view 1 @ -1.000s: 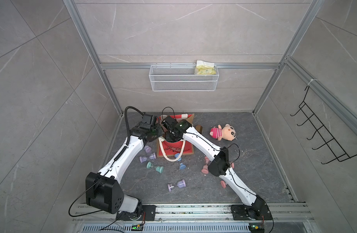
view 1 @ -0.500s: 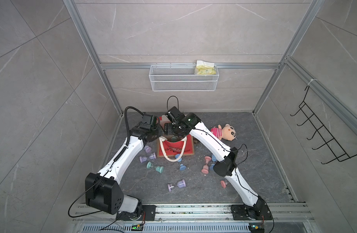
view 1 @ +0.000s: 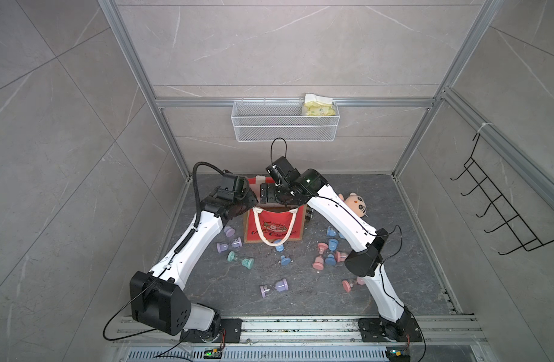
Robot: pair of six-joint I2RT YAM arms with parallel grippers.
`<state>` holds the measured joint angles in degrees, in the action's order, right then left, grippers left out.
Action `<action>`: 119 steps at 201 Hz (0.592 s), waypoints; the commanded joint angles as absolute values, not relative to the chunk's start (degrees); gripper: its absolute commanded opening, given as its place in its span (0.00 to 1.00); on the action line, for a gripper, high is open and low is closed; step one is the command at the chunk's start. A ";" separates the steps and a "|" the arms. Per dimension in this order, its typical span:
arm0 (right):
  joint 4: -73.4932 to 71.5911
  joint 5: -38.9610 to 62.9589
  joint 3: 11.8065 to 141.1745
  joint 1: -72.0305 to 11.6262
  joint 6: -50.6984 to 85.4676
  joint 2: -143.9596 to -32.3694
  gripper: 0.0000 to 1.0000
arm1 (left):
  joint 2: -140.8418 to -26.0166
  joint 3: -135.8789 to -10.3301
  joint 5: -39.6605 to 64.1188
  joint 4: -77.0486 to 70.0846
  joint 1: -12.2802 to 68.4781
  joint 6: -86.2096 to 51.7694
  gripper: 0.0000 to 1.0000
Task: Put the hourglass into the canvas bag
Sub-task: Place the hourglass in the canvas bag.
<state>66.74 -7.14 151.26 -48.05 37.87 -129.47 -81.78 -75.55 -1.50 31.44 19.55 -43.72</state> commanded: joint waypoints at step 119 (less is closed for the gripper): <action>67.16 -6.52 142.33 -48.45 33.55 -113.59 0.96 | -81.74 -78.39 -2.68 32.37 18.55 -39.97 0.39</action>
